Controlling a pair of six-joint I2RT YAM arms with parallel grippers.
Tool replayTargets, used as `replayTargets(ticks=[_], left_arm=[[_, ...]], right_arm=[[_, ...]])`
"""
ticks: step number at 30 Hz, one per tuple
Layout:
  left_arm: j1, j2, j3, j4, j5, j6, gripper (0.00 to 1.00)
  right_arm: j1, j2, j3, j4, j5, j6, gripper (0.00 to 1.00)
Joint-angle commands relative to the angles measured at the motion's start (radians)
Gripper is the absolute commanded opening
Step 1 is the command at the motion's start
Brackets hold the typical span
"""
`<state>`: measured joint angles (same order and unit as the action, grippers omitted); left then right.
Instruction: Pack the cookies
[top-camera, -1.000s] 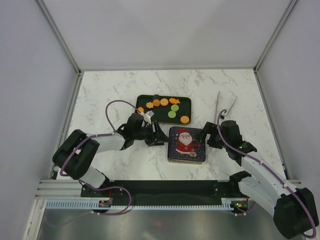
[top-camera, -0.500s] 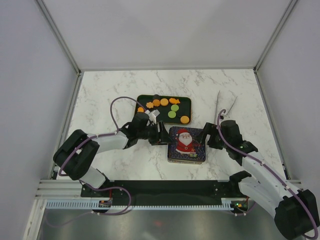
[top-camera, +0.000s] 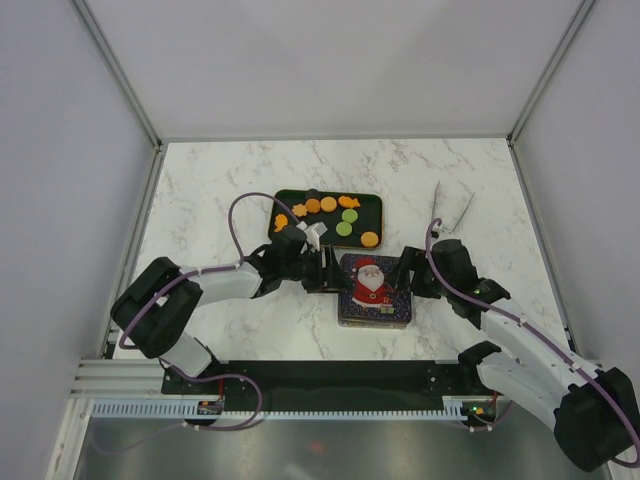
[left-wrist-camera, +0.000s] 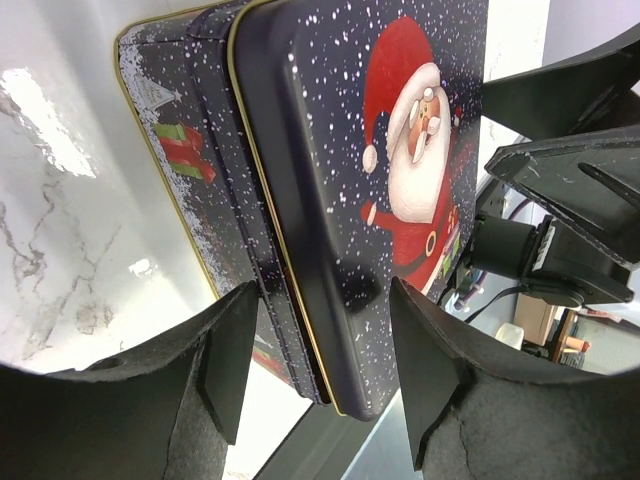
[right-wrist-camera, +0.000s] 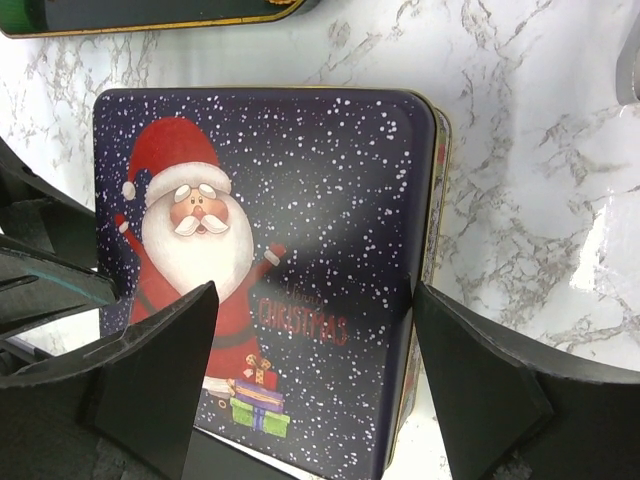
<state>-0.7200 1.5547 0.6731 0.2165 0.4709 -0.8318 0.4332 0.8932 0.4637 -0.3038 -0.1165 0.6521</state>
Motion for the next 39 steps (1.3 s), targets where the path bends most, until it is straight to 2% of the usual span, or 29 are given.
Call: replayTargets(ticks=[1, 19, 39], left_arm=[[-0.018, 0.016, 0.037, 0.009, -0.018, 0.042, 0.63], [-0.032, 0.021, 0.034, 0.004, -0.032, 0.039, 0.62], [-0.044, 0.047, 0.006, 0.038, -0.031, 0.023, 0.58]], right_arm=[[0.018, 0.013, 0.046, 0.015, 0.034, 0.006, 0.87], [0.076, 0.052, 0.061, 0.015, 0.077, 0.001, 0.86], [0.2, 0.154, 0.112, 0.002, 0.164, -0.003, 0.86]])
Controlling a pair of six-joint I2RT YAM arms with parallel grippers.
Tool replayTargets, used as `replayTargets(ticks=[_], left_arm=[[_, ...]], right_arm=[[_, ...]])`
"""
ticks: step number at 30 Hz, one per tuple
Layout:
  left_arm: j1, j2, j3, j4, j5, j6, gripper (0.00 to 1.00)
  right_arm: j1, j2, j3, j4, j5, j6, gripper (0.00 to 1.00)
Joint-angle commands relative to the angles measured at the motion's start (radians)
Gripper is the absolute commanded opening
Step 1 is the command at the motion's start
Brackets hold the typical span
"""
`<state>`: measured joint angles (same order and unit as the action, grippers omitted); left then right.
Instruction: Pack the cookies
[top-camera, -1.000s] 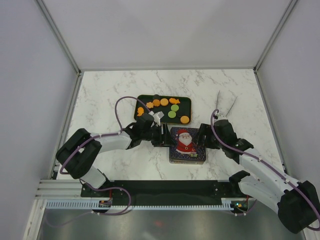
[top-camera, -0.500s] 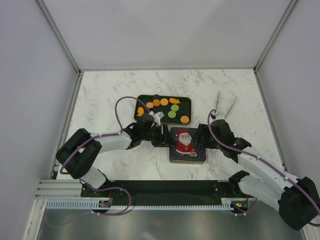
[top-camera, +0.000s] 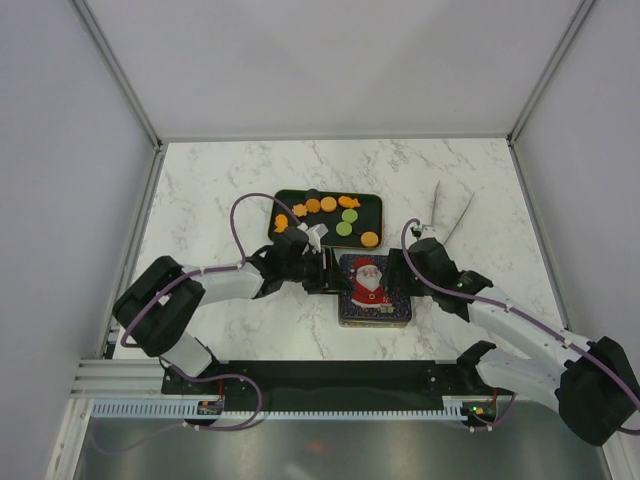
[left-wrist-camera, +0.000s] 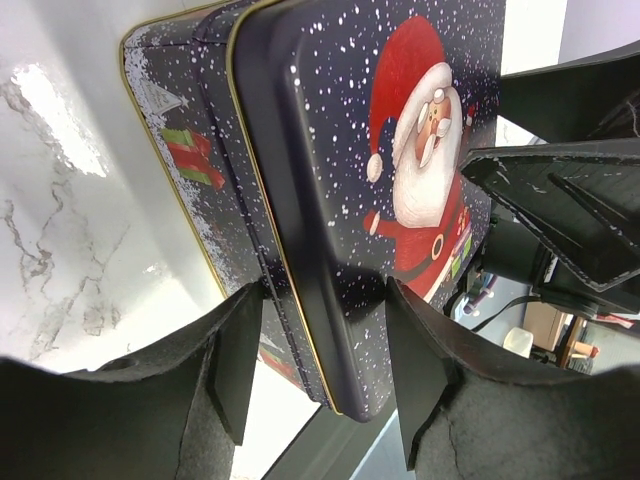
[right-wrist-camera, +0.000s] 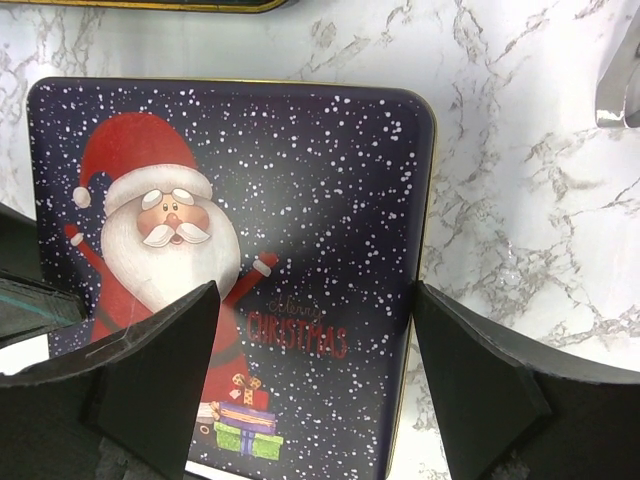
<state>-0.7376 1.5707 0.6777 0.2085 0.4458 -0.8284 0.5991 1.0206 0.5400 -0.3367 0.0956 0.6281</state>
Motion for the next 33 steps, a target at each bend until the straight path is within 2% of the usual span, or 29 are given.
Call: replayTargets(ticks=[1, 13, 21, 33], left_arm=[[-0.026, 0.031, -0.001, 0.049, -0.002, 0.017, 0.58], [-0.065, 0.08, -0.038, 0.123, -0.004, -0.04, 0.46], [-0.066, 0.091, -0.056, 0.131, -0.007, -0.051, 0.41], [-0.066, 0.14, -0.084, 0.132, -0.007, -0.078, 0.33]], right_arm=[[0.044, 0.032, 0.034, 0.034, -0.046, 0.021, 0.86], [0.142, 0.116, 0.077, 0.025, 0.01, 0.027, 0.89], [0.154, 0.151, 0.061, 0.042, -0.008, 0.039, 0.9], [0.154, 0.134, -0.066, 0.12, -0.083, 0.104, 0.87]])
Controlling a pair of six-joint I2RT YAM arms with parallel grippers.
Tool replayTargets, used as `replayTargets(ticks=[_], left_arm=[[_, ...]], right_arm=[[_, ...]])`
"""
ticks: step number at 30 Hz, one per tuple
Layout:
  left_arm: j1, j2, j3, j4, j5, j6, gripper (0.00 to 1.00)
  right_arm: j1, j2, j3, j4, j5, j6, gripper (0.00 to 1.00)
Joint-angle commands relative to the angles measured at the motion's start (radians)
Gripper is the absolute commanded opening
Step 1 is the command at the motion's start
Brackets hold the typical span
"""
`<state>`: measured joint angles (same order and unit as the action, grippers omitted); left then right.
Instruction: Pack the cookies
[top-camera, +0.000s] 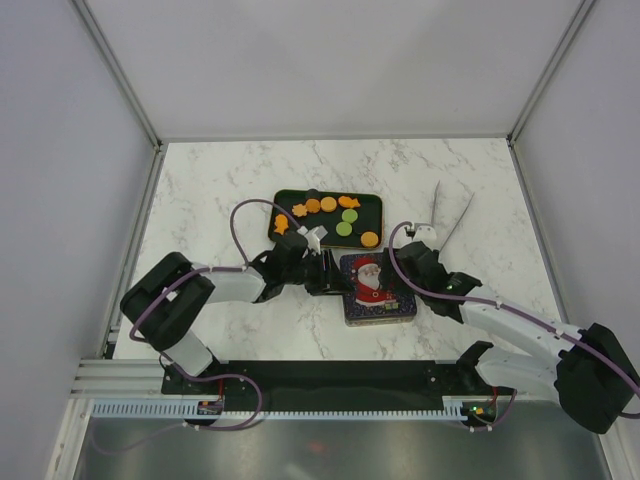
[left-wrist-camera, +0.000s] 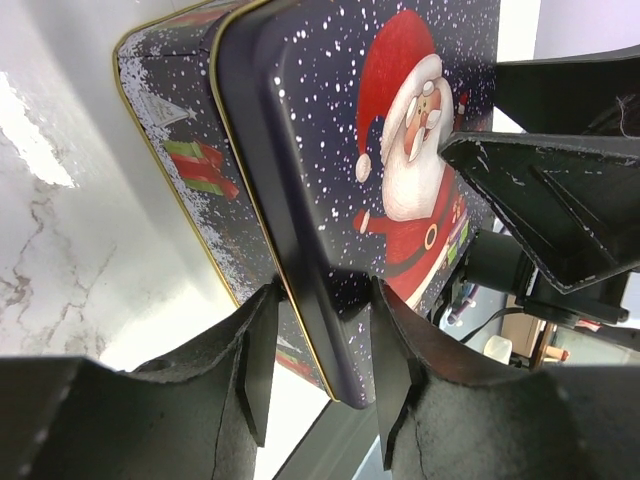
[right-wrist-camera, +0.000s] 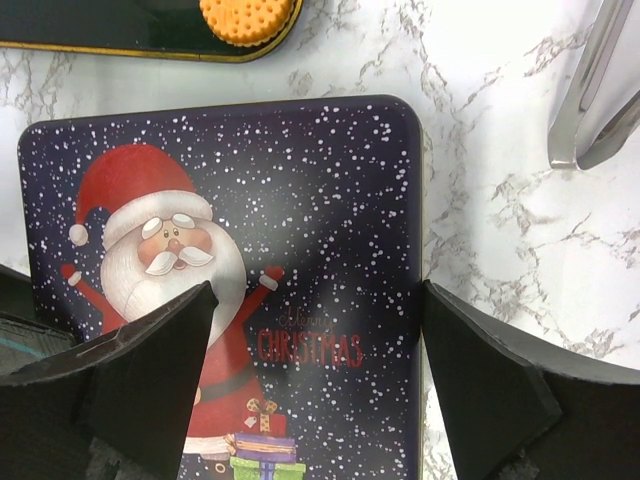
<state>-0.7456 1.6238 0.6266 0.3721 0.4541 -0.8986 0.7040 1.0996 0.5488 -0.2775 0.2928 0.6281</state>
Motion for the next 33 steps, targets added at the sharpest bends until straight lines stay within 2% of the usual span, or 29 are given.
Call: replayTargets(ticks=[1, 9, 15, 17, 21, 24, 33], left_arm=[[-0.057, 0.09, -0.034, -0.03, -0.017, -0.011, 0.31], [-0.066, 0.079, -0.068, -0.009, -0.026, -0.033, 0.24], [-0.083, 0.01, -0.103, -0.006, -0.06, -0.045, 0.22], [-0.083, -0.027, -0.105, -0.018, -0.089, -0.043, 0.27], [-0.075, -0.074, -0.077, -0.061, -0.129, -0.02, 0.48], [-0.064, -0.105, -0.055, -0.059, -0.146, -0.011, 0.58], [0.012, -0.137, 0.001, -0.101, -0.173, 0.012, 0.62]], right_arm=[[0.049, 0.052, -0.085, 0.063, -0.284, 0.107, 0.86], [0.049, 0.04, -0.082, 0.044, -0.29, 0.102, 0.82], [0.049, 0.033, -0.026, -0.009, -0.322, 0.067, 0.81], [0.049, 0.028, -0.006, -0.043, -0.305, 0.044, 0.82], [0.049, 0.051, 0.054, -0.083, -0.299, 0.01, 0.84], [0.049, 0.078, 0.08, -0.1, -0.31, -0.013, 0.84], [0.045, 0.123, 0.134, -0.14, -0.313, -0.048, 0.86]])
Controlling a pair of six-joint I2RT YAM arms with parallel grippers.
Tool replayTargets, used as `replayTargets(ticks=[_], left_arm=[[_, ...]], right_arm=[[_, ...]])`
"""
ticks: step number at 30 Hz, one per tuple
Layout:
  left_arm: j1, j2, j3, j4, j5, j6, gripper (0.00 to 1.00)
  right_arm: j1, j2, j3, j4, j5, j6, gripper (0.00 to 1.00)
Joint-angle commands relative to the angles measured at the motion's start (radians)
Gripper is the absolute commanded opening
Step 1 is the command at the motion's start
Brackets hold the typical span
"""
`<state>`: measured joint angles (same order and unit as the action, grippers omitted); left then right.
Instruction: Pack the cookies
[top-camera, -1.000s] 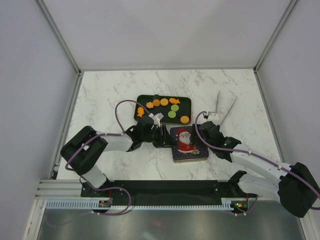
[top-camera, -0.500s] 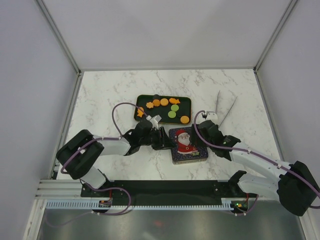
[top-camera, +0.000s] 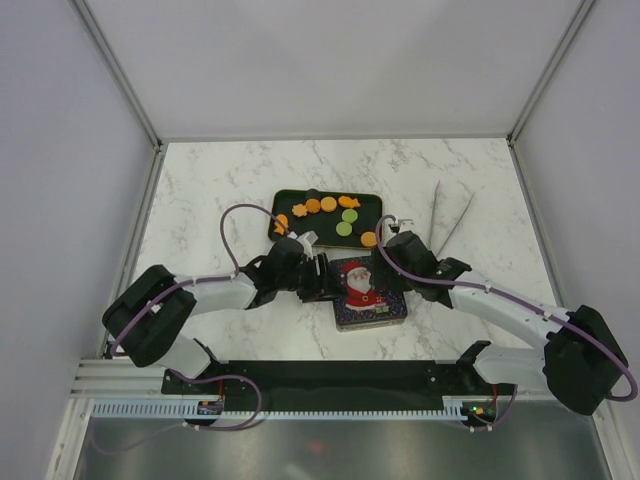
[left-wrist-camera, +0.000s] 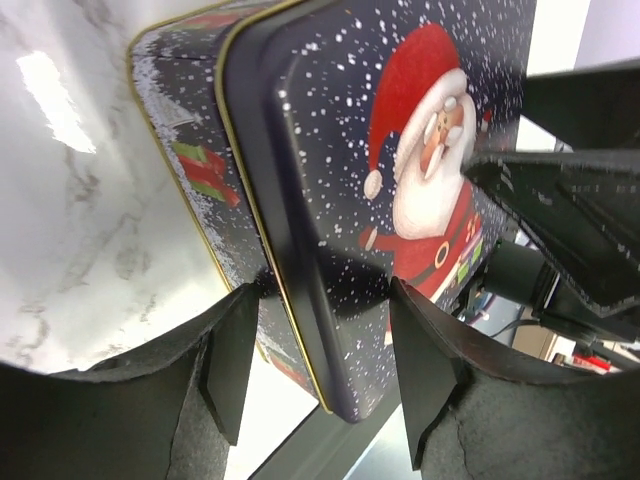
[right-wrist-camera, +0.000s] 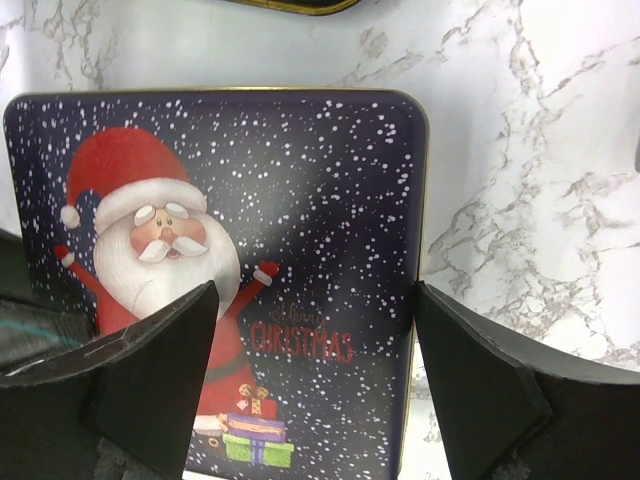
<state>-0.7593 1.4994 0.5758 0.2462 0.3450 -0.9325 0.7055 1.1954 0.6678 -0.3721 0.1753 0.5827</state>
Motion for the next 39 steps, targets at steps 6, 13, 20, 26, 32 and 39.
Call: replayTargets(ticks=[6, 13, 20, 26, 32, 39], left_arm=[[0.067, 0.012, 0.047, 0.045, -0.072, 0.038, 0.63], [0.069, -0.004, 0.053, 0.068, -0.043, 0.049, 0.64], [0.074, -0.056, 0.096, -0.004, -0.024, 0.084, 0.64], [0.081, -0.106, 0.18, -0.131, -0.02, 0.155, 0.66], [0.09, -0.162, 0.274, -0.276, -0.026, 0.239, 0.66], [0.098, -0.26, 0.372, -0.453, -0.063, 0.346, 0.67]], right_arm=[[0.042, 0.027, 0.013, -0.045, -0.201, -0.003, 0.87], [0.04, 0.013, 0.021, -0.053, -0.197, -0.011, 0.86], [0.02, -0.016, 0.097, -0.097, -0.181, -0.027, 0.88], [-0.027, -0.057, 0.179, -0.151, -0.158, -0.055, 0.89], [-0.09, -0.131, 0.251, -0.182, -0.14, -0.075, 0.93], [-0.11, -0.192, 0.361, -0.192, -0.041, -0.104, 0.98]])
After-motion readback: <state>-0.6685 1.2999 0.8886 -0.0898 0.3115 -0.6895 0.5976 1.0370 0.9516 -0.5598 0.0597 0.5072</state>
